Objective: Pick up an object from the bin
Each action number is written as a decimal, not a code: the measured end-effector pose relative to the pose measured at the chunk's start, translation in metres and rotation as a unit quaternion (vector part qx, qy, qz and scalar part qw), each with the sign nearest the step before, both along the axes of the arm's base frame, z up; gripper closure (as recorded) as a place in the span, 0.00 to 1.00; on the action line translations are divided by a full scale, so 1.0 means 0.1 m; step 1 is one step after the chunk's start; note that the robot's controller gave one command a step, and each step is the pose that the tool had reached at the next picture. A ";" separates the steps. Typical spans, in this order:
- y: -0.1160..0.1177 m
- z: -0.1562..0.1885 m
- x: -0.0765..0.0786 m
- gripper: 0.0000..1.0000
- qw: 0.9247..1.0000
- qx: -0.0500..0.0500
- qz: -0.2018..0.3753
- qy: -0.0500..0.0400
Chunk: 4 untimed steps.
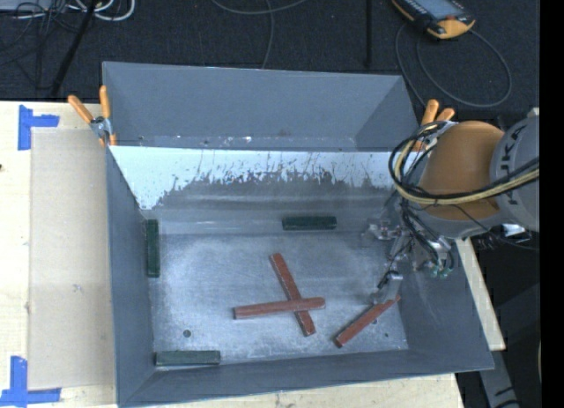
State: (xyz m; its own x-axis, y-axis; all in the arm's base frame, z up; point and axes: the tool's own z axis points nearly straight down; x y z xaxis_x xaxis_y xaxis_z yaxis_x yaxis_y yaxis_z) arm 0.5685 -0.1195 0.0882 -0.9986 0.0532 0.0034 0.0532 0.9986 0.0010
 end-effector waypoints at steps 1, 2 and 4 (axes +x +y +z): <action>0.28 -0.09 -0.22 0.00 1.000 0.000 0.000 -0.002; 0.20 -0.10 -0.46 0.00 0.993 0.001 0.114 -0.002; 0.68 -0.15 -0.89 1.00 0.970 0.000 0.243 -0.001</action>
Offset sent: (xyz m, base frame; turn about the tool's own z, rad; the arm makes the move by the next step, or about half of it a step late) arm -0.0724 -0.0036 -0.0122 -0.0630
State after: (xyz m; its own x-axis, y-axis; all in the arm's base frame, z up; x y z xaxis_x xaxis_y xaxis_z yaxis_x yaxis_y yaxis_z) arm 0.4797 -0.0518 0.0728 -0.9059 -0.4235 0.0008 -0.4235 0.9059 0.0004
